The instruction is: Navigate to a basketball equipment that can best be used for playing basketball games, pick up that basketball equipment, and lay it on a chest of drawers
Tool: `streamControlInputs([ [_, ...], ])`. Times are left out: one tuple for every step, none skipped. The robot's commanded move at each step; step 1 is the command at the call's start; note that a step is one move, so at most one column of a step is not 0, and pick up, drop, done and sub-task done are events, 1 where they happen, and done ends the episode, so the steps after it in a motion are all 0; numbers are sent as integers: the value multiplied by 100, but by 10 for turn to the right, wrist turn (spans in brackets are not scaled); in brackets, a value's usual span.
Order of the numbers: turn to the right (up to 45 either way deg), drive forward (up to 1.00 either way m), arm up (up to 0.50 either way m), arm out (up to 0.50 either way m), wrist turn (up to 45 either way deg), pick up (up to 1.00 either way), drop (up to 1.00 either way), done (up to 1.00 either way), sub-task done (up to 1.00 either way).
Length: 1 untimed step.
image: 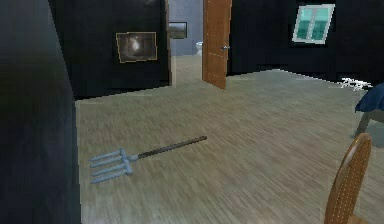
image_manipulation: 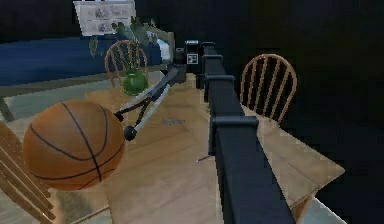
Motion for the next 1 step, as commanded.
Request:
streamControlInputs([
  [-450, 0, 0, 0, 0, 0, 0, 0, 0],
])
